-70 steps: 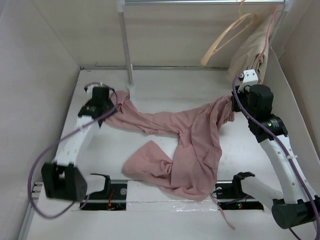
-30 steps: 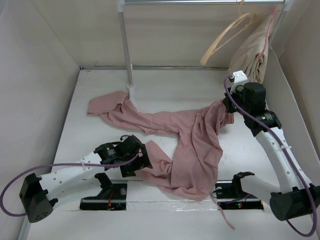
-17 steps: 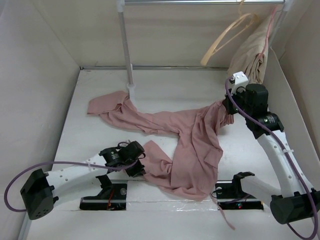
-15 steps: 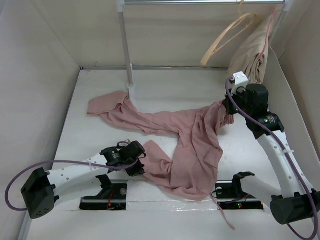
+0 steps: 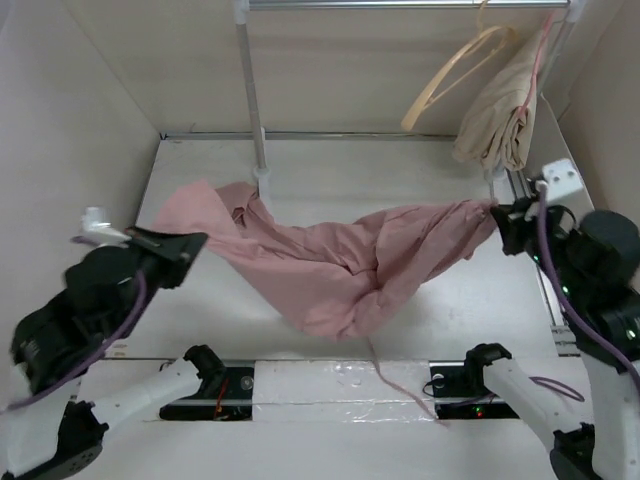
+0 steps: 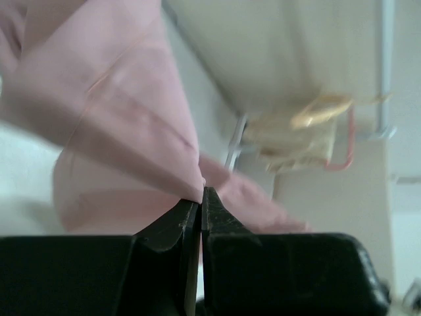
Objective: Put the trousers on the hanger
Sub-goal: Flatten out the trousers at the center of the board.
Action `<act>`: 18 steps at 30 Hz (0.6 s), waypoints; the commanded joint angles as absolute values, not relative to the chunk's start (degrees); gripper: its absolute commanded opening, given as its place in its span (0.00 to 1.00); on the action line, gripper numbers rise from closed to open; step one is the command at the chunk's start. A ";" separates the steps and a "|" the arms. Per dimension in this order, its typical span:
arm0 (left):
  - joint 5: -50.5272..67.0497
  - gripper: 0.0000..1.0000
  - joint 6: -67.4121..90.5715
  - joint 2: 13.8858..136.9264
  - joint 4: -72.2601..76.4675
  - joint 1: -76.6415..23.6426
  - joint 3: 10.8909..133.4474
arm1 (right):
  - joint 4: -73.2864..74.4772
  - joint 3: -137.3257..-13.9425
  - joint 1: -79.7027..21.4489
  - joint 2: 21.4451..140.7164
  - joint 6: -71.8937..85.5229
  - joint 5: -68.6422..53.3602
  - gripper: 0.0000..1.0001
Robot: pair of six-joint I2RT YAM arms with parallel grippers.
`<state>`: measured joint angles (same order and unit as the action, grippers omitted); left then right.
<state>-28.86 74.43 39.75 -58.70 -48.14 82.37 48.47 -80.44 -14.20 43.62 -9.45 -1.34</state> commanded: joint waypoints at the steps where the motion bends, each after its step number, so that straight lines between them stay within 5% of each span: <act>1: -39.00 0.00 67.98 40.78 -65.13 -43.26 91.97 | 55.52 -87.35 -15.64 40.26 -9.49 4.99 0.00; 2: -43.90 0.00 64.11 43.04 -65.13 -41.76 101.59 | 57.98 -91.97 -16.25 39.12 -9.58 9.62 0.00; 6: -52.78 0.00 58.19 45.44 -65.13 -41.75 108.00 | 58.01 -95.54 -18.09 38.58 -10.10 17.01 0.00; 11: -63.71 0.00 49.78 50.60 -58.91 -41.75 104.43 | 46.79 -83.43 -20.48 40.77 -10.55 22.50 0.00; 16: -67.23 0.00 19.12 62.37 -22.02 -41.75 94.48 | 29.99 -78.22 -17.07 54.99 -10.55 18.31 0.00; 17: -66.63 0.00 12.55 69.28 -19.19 -39.75 95.61 | 28.23 -78.83 -13.14 60.85 -10.29 15.24 0.00; 18: -44.26 0.00 15.18 77.00 -21.16 -18.84 105.02 | 23.60 -81.45 -9.70 66.22 -8.54 8.24 0.00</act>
<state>-63.59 29.80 60.80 -34.52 -40.77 97.62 38.83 -79.22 -16.01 56.27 -9.93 16.97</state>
